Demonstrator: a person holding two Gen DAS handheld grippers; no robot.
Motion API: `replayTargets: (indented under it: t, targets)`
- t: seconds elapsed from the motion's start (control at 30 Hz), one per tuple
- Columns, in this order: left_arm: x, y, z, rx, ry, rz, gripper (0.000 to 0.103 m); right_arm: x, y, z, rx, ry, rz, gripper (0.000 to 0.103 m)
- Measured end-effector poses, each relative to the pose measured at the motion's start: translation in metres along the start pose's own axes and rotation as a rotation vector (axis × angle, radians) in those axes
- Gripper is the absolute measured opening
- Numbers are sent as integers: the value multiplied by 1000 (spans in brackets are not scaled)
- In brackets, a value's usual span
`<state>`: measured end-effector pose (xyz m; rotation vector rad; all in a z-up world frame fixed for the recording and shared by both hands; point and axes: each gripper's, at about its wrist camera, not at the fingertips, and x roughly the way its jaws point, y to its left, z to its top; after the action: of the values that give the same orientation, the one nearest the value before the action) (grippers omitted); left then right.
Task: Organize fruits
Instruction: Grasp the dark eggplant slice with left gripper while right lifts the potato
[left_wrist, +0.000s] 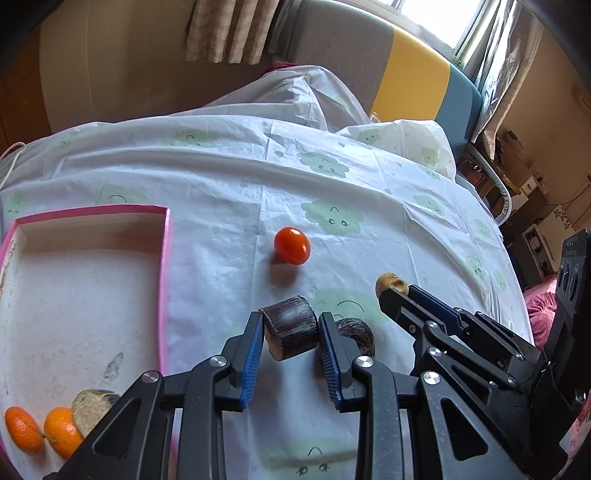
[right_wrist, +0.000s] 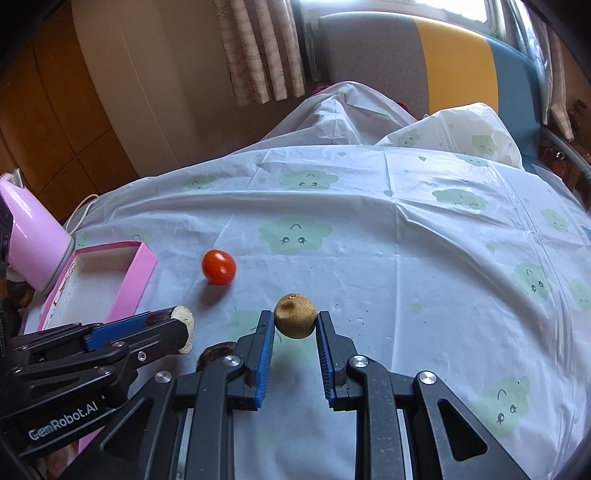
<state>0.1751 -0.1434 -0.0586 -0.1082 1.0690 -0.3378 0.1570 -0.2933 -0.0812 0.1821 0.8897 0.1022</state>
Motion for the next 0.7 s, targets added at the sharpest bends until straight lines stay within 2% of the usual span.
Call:
replayTargets:
  t: [0.7]
  targets:
    - [-70, 25, -37, -16, -98, 23, 30, -41, 50, -25, -74, -6, 63, 23]
